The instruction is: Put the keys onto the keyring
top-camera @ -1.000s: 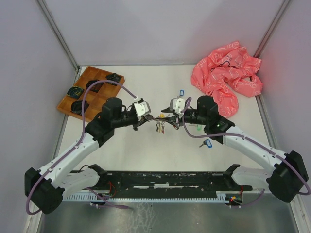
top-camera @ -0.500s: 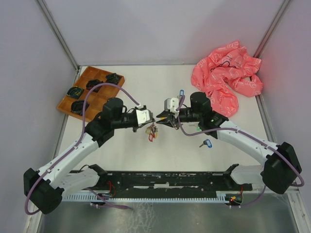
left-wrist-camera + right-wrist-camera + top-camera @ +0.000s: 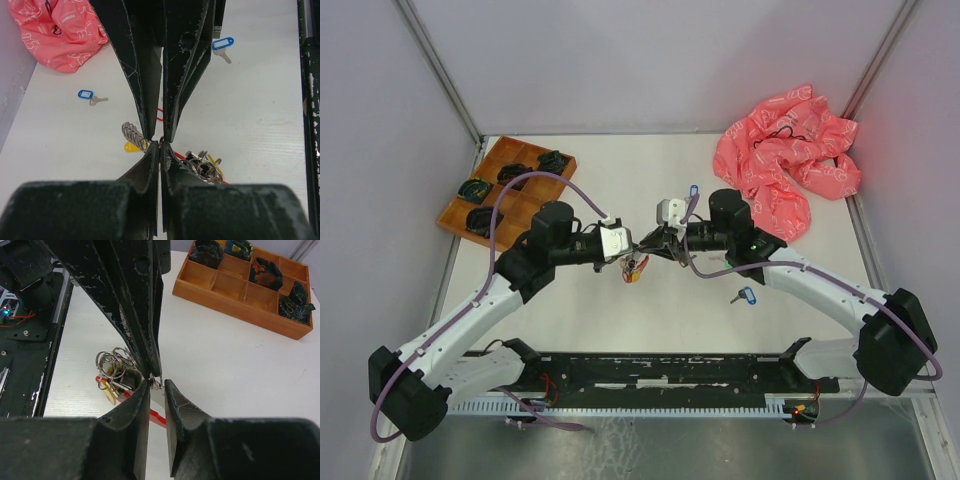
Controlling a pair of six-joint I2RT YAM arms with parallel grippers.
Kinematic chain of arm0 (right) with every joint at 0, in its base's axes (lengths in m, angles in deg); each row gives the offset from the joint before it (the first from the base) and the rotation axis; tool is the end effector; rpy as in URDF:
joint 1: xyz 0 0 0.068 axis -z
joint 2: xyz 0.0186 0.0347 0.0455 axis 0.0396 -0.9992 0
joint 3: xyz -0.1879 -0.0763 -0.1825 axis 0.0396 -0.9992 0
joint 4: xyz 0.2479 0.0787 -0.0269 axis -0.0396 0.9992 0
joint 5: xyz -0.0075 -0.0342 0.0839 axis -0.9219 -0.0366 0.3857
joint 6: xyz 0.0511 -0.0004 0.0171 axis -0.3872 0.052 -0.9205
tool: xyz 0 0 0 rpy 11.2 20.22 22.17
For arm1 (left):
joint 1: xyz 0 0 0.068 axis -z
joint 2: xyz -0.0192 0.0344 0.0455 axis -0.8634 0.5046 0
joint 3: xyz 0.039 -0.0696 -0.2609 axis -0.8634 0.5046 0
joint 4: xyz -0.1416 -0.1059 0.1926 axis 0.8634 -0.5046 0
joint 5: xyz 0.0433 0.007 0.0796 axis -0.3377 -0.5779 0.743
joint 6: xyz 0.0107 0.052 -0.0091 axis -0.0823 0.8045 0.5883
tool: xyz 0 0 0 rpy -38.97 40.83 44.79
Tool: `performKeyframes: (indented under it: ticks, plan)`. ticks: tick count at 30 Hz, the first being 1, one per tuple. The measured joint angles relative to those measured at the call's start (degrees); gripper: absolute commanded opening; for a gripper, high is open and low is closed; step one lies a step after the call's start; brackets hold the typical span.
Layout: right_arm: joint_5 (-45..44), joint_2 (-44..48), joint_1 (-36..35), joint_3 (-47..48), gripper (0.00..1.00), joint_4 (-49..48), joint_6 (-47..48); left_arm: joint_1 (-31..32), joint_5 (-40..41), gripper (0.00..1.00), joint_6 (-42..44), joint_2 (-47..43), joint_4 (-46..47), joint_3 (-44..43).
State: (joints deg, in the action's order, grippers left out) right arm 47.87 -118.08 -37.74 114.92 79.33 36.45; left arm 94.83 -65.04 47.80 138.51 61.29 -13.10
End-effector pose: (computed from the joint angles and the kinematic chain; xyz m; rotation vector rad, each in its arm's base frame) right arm 0.2091 0.2079 0.3010 -1.3454 1.2959 0.9708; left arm 0.1710 -0.1461 0.3183 1.4226 1.2989 -0.6225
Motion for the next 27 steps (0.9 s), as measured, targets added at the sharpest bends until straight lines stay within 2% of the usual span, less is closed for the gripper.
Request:
performKeyframes:
  ticks: [5,10,11,15,19,27]
  plan:
    - [0.76,-0.92,0.0,0.0,0.19,-0.31,-0.61,0.0,0.0,0.03,-0.02,0.0,0.04,0.0]
    - [1.11,-1.36,0.0,0.0,0.01,-0.68,-1.05,0.04,0.13,0.03,-0.07,0.0,0.79,0.0]
    - [1.05,-1.36,0.0,0.0,0.01,-0.81,-1.09,0.02,0.2,0.03,-0.11,0.0,0.87,0.0]
    - [0.72,-1.36,0.0,-0.17,0.01,-2.08,-1.31,0.02,0.74,0.16,-1.07,-0.13,1.75,0.02]
    - [-0.33,-1.03,0.0,-1.84,0.01,-4.83,-1.29,0.04,1.86,0.23,-3.63,-2.25,4.81,2.12]
    - [-1.73,0.11,0.0,-6.14,0.01,-9.77,-1.27,0.04,4.66,0.18,-8.66,-8.0,10.71,7.06]
